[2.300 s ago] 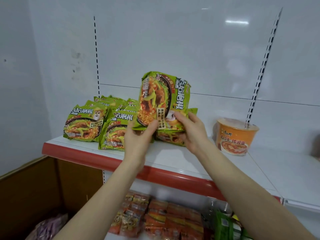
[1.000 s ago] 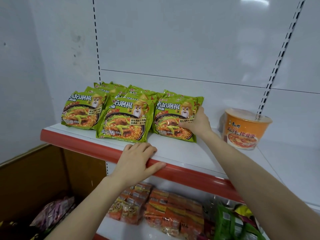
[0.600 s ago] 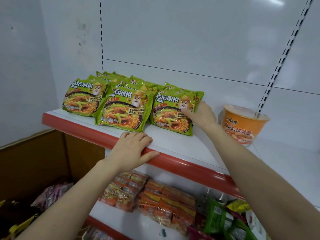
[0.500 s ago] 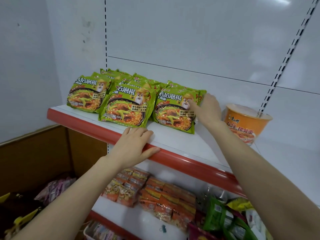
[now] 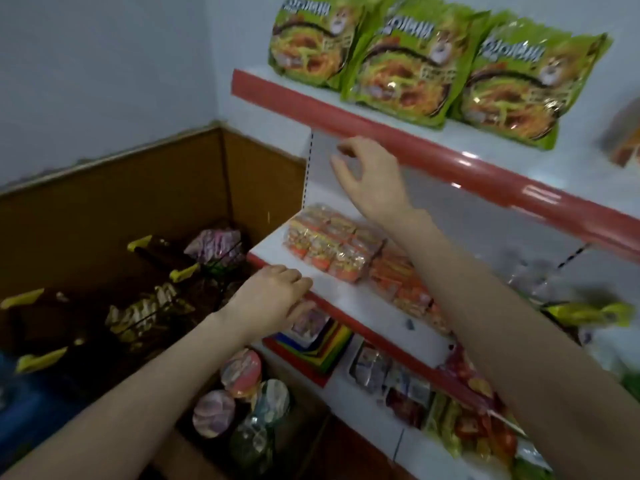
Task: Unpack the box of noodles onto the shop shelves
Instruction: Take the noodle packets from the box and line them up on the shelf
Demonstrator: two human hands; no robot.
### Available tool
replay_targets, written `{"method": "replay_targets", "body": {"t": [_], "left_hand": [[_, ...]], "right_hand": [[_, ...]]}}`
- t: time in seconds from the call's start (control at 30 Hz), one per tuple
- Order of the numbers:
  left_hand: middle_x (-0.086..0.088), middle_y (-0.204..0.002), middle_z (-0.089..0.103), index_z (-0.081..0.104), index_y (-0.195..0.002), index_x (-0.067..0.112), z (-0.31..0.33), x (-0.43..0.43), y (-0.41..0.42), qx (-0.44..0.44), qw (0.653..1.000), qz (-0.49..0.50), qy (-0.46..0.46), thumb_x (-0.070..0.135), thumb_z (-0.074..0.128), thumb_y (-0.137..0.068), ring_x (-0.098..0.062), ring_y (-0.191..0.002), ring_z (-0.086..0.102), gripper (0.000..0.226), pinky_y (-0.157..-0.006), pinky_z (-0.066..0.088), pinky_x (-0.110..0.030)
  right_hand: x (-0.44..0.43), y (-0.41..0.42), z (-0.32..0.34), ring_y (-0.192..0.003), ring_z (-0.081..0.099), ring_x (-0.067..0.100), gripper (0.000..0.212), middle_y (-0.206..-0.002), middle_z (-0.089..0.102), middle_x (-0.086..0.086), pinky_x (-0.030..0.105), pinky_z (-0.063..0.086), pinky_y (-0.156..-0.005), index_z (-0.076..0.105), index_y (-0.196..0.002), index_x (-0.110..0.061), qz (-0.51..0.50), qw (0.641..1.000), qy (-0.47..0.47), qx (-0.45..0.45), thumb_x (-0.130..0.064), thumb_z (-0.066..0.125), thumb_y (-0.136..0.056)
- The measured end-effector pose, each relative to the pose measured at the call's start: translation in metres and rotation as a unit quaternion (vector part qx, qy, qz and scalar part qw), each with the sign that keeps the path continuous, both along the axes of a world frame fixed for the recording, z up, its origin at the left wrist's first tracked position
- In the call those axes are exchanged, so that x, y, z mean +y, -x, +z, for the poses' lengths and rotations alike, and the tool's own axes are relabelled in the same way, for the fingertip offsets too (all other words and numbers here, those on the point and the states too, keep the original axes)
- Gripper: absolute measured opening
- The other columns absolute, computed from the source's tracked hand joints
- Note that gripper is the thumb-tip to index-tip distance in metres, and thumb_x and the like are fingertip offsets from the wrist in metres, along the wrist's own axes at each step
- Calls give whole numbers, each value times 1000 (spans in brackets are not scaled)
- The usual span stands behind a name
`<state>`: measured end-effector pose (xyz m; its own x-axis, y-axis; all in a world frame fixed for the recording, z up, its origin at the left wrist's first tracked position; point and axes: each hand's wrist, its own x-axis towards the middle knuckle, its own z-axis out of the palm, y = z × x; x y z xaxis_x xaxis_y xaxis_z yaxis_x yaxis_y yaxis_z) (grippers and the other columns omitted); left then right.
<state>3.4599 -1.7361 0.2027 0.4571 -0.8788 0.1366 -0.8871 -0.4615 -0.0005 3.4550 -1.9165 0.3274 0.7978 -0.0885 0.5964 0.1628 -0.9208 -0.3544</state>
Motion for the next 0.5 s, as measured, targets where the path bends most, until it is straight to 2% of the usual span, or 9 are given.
{"method": "replay_targets", "body": {"t": [0.07, 0.17, 0.23, 0.3, 0.4, 0.5], "left_hand": [[-4, -83, 69, 69, -97, 12, -38, 37, 3, 35, 999, 32, -24, 45, 29, -86, -22, -72, 66, 53, -64, 53, -29], [-9, -102, 65, 62, -113, 9, -96, 83, 18, 117, 989, 80, -39, 49, 17, -87, -27, -93, 62, 65, -79, 49, -35], [-8, -114, 59, 54, -122, 12, -132, 106, 29, 149, 979, 117, -78, 45, 24, -94, -26, -104, 56, 52, -86, 43, -34], [-7, -119, 54, 50, -124, 14, -164, 122, 38, 190, 962, 147, -133, 39, 35, -97, -25, -109, 52, 40, -87, 41, -32], [-10, -118, 54, 50, -120, 11, -214, 137, 47, 233, 940, 184, -170, 37, 39, -96, -26, -107, 53, 37, -85, 46, -35], [-12, -120, 54, 48, -124, 10, -272, 138, 58, 268, 919, 206, -202, 35, 40, -96, -28, -108, 54, 38, -83, 48, -36]], "right_hand": [[29, -4, -51, -104, 57, 28, 32, -109, 64, 15, 31, 40, -84, 60, -112, -2, 16, 998, -12, 60, -24, 48, -93], [61, -1, -135, -102, 57, 25, 31, -109, 63, 11, 27, 39, -78, 59, -113, -6, 17, 985, -29, 168, -28, 48, -93], [74, 9, -184, -106, 56, 25, 34, -115, 61, 12, 27, 38, -79, 55, -118, -5, 9, 969, -37, 245, -28, 46, -95], [82, 19, -228, -105, 55, 27, 33, -115, 59, 14, 28, 39, -76, 53, -119, -3, 8, 950, -55, 307, -26, 45, -96], [91, 32, -296, -108, 55, 32, 35, -118, 58, 19, 41, 46, -86, 51, -121, -1, 2, 922, -84, 378, -24, 45, -96], [92, 49, -373, -105, 54, 35, 33, -114, 58, 20, 41, 45, -83, 52, -117, 0, -19, 892, -85, 443, -24, 46, -96]]}}
